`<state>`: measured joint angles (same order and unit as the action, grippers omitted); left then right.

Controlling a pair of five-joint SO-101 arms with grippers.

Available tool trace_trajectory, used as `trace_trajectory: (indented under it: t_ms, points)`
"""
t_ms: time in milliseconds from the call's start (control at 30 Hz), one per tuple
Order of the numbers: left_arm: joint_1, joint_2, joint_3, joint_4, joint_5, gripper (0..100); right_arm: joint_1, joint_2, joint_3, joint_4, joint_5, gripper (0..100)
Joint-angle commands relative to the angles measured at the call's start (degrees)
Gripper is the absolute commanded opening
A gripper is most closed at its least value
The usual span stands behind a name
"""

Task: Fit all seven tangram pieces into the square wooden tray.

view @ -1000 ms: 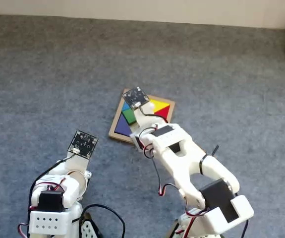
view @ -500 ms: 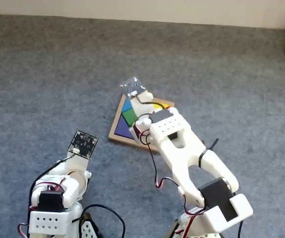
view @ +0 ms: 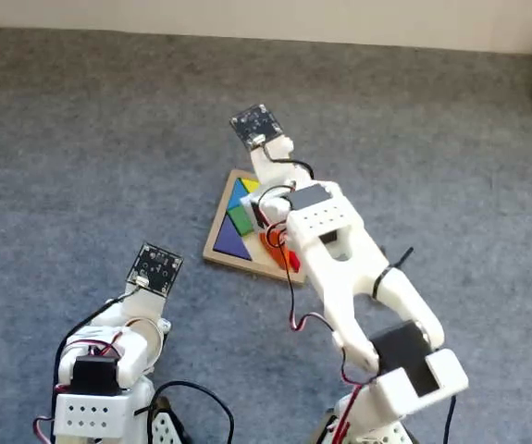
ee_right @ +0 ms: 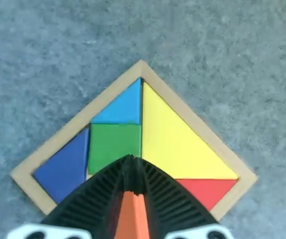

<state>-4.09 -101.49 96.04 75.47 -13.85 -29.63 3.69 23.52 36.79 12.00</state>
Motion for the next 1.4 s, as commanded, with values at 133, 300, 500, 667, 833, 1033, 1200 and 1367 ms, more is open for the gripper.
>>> trace_trajectory:
  t_ms: [133,300,500,667,833,1033,1200,1367]
  points:
    - [-0.5,-2.9,1.1,0.3,-0.7,1,0.2,4.0,0.8,-1.7,0.9,0.8]
    - [-0.5,-2.9,1.1,0.3,-0.7,1,-1.5,4.0,0.4,5.5,0.9,0.8]
    - [-0.5,-2.9,1.1,0.3,-0.7,1,-3.5,3.9,-0.9,11.1,1.0,0.8]
    - [-0.5,-2.9,1.1,0.3,-0.7,1,-4.2,3.9,-4.4,14.8,1.0,0.8]
    - [-0.5,-2.9,1.1,0.3,-0.7,1,-3.9,3.9,-9.6,18.7,1.0,0.8]
    - [-0.5,-2.9,1.1,0.3,-0.7,1,-3.8,3.9,-17.4,27.6,0.6,0.8]
    - [-0.5,-2.9,1.1,0.3,-0.7,1,-3.8,4.0,-18.4,29.1,0.5,0.8]
    - [-0.5,-2.9,1.1,0.3,-0.7,1,-2.9,4.2,-13.8,27.3,0.5,0.8]
